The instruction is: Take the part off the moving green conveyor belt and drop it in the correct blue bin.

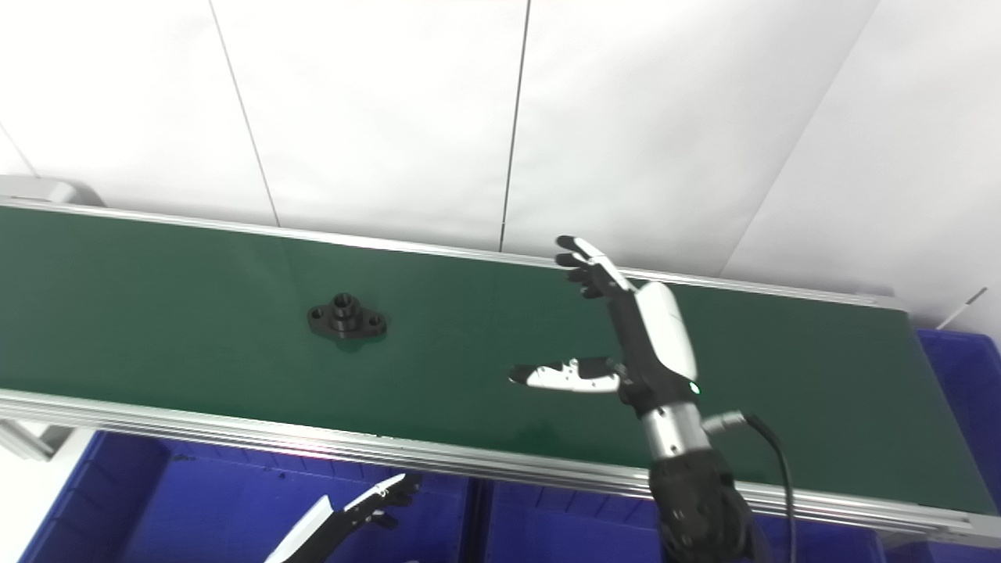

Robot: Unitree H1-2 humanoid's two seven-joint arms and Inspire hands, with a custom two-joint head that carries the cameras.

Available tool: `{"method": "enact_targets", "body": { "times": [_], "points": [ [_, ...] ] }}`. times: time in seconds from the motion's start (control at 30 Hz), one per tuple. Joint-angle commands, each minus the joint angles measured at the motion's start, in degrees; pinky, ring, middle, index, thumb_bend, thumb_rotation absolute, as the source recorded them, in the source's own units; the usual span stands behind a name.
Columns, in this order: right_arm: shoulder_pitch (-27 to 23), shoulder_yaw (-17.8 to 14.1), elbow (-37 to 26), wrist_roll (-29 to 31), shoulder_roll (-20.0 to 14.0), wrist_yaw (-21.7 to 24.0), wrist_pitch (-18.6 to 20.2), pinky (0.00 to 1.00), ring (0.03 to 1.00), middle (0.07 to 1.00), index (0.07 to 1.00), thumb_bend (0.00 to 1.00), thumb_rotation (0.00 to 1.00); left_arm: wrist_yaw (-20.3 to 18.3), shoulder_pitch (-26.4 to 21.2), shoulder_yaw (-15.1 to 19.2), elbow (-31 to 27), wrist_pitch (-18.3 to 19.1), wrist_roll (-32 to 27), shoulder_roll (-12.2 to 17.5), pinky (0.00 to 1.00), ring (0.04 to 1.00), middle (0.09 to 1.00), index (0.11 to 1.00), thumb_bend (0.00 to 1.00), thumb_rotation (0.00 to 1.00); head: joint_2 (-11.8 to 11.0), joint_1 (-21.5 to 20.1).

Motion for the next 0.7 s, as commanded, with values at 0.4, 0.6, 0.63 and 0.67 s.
{"method": "enact_targets", "body": {
  "times": [0.4,0.6,0.63,0.67],
  "points": [
    [-9.4,3.7,7.0,-4.8,-0.3,1.6,4.0,0.71,0.811,0.821,0.859,0.9,0.32,1.2,-1.0,-0.3,-1.5,-1.9,0.2,-0.1,0.71,0.837,0.888,0.907,0.91,0.43,0.5,0.2],
    [-12.8,5.1,11.8,-5.4,0.5,1.3,4.2,0.69,0.777,0.788,0.857,0.91,0.34,0.4,-0.5,-0.5,-2.7,-1.9,0.2,0.5,0.73,0.852,0.903,0.913,0.91,0.44,0.9,0.0],
    [-13.3,5.2,12.4,-5.5,0.7,1.4,4.4,0.69,0.773,0.785,0.858,0.91,0.34,0.1,-0.3,-0.4,-2.8,-1.9,0.0,0.5,0.74,0.859,0.906,0.914,0.92,0.44,0.9,0.0],
    [-13.7,5.4,12.8,-5.5,0.8,1.5,4.6,0.69,0.77,0.783,0.858,0.91,0.33,-0.2,-0.2,-0.3,-3.0,-1.9,-0.4,0.5,0.74,0.864,0.909,0.915,0.92,0.44,1.0,0.0]
  ]
}}
